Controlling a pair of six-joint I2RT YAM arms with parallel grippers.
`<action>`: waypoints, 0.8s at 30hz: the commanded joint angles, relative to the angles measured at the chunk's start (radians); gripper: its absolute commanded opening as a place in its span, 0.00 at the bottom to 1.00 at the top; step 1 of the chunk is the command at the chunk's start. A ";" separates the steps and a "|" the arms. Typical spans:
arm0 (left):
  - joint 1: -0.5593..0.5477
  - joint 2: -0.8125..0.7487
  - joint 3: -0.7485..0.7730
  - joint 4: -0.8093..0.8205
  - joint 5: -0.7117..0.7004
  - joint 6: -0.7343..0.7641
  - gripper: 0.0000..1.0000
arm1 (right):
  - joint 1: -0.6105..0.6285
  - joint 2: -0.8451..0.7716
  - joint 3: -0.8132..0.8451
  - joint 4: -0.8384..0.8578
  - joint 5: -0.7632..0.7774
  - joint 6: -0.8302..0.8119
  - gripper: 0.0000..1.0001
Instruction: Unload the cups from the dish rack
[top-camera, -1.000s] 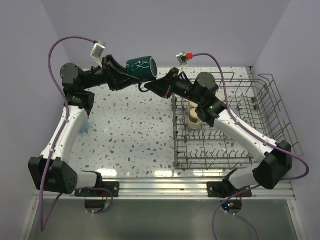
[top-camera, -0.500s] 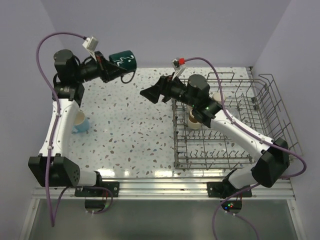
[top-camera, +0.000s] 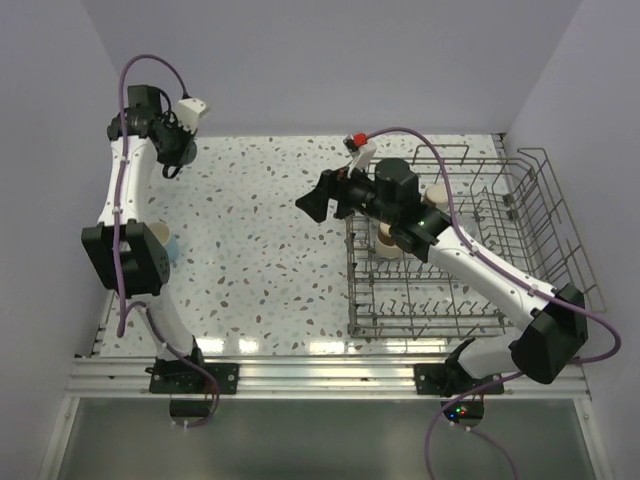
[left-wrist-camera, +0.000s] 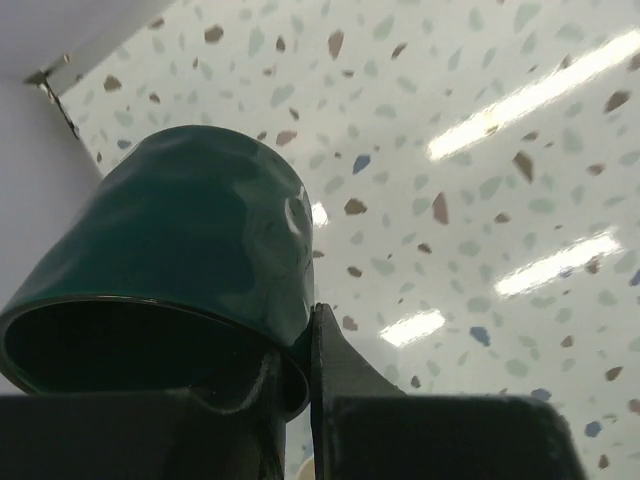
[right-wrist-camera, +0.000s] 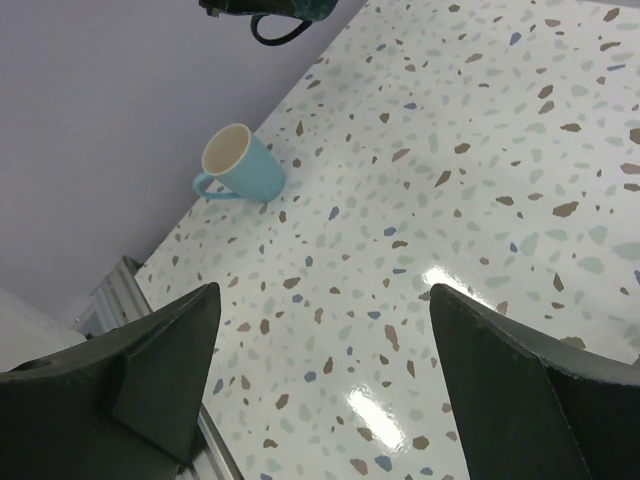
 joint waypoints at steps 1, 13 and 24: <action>0.003 0.134 0.120 -0.147 -0.166 0.190 0.00 | 0.000 -0.038 -0.011 -0.040 0.023 -0.057 0.88; 0.049 0.354 0.192 -0.270 -0.260 0.244 0.00 | 0.000 -0.094 -0.064 -0.091 0.086 -0.089 0.88; 0.060 0.385 0.165 -0.320 -0.289 0.276 0.00 | -0.001 -0.087 -0.057 -0.107 0.092 -0.103 0.89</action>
